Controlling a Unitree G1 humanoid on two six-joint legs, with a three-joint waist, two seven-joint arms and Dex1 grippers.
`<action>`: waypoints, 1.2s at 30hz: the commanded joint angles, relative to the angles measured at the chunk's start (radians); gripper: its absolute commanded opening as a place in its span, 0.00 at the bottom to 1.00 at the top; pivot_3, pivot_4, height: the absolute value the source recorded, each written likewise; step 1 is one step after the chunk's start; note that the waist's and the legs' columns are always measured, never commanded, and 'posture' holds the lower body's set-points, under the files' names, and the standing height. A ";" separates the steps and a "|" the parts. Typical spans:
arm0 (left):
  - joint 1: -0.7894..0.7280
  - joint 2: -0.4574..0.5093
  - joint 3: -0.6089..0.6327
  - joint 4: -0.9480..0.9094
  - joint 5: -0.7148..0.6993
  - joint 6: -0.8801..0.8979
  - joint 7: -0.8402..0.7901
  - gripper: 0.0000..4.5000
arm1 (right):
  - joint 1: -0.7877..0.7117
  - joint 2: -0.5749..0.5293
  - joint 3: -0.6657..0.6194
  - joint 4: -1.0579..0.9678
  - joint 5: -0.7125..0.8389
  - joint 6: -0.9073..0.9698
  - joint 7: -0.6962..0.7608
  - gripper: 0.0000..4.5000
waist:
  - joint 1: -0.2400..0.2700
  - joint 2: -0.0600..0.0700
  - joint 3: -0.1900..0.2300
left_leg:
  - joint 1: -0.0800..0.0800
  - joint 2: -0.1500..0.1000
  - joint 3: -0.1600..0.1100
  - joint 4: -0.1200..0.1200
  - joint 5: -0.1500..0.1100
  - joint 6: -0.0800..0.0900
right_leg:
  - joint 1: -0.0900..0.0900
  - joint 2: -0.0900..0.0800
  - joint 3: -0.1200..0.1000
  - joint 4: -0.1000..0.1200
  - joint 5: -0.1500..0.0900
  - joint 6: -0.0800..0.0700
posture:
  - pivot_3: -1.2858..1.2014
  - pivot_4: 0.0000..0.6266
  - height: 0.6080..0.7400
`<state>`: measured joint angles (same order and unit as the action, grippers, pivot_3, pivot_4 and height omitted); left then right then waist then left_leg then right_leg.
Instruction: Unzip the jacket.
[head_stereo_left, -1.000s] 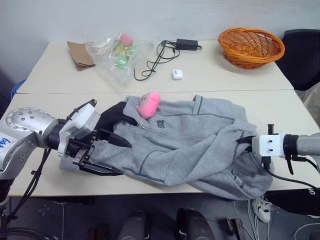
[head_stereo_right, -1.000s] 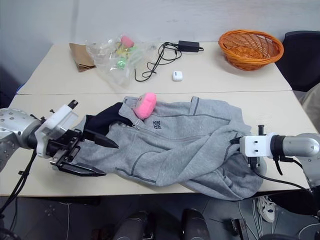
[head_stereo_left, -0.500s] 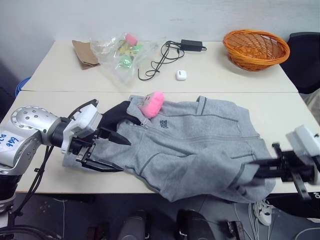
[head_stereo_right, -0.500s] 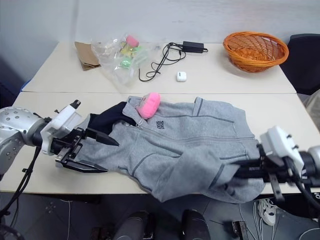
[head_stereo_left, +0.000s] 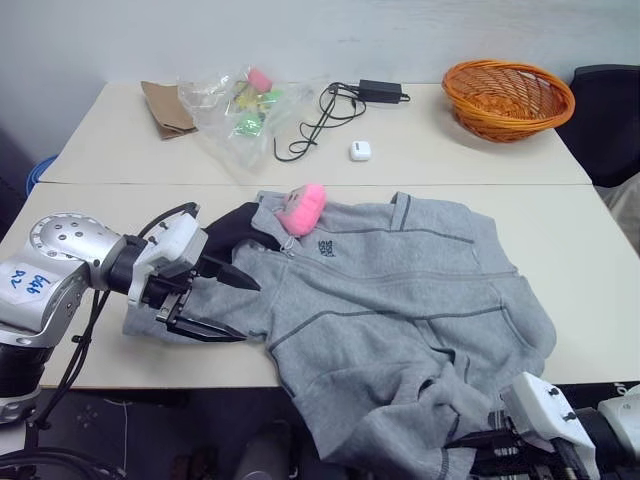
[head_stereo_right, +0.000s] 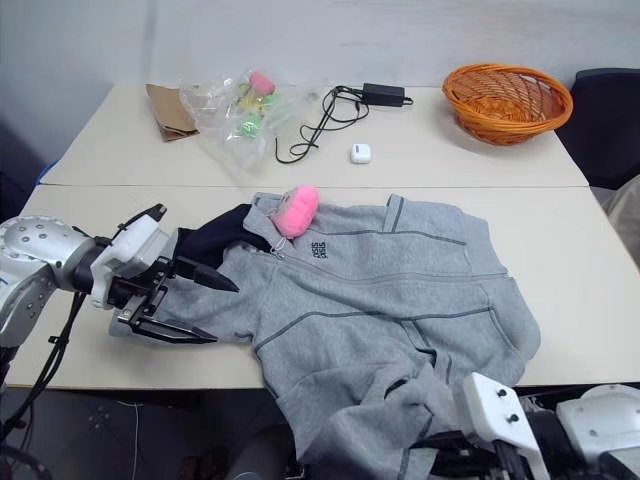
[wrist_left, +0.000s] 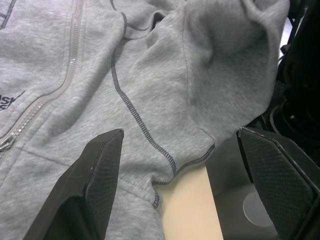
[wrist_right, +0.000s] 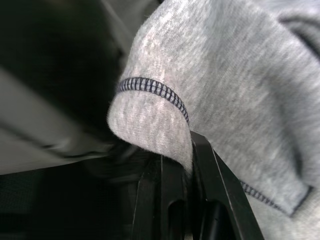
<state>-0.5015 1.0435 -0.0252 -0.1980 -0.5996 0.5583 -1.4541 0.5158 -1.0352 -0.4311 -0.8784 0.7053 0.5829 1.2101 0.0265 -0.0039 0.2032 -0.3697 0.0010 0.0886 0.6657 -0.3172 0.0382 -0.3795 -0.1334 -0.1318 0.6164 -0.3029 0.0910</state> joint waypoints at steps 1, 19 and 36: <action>-0.023 -0.001 0.012 0.011 0.011 -0.006 -0.002 0.86 | 0.012 -0.045 -0.071 -0.020 0.118 0.067 0.067 0.12 | 0.001 0.000 0.000 | 0.000 0.000 0.000 0.000 0.000 0.000 | 0.000 0.000 0.000 0.000 0.000 0.000 | 0.52 0.24 1.00; -0.584 -0.478 -0.028 0.522 0.211 0.255 0.687 0.86 | -0.652 -0.161 -0.131 0.353 0.331 0.132 -0.128 0.94 | 0.017 -0.006 0.002 | -0.002 -0.001 0.001 0.002 0.000 0.005 | 0.002 0.000 -0.001 -0.004 0.006 0.004 | 0.52 0.24 1.00; -0.644 -0.668 -0.189 0.743 0.465 0.142 0.747 0.52 | -0.882 0.039 0.140 0.316 0.194 0.124 -0.437 0.95 | 0.019 -0.007 0.002 | -0.027 -0.006 0.003 0.018 0.005 0.013 | -0.017 0.001 0.000 0.003 0.014 0.012 | 0.52 0.24 1.00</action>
<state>-1.1326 0.3791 -0.2341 0.5617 -0.1428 0.7065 -0.7038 -0.3488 -1.0023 -0.2773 -0.5490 0.9104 0.7227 0.7887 0.0458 -0.0112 0.2055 -0.3965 -0.0051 0.0916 0.6837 -0.3124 0.0509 -0.3963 -0.1332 -0.1320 0.6197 -0.2890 0.1029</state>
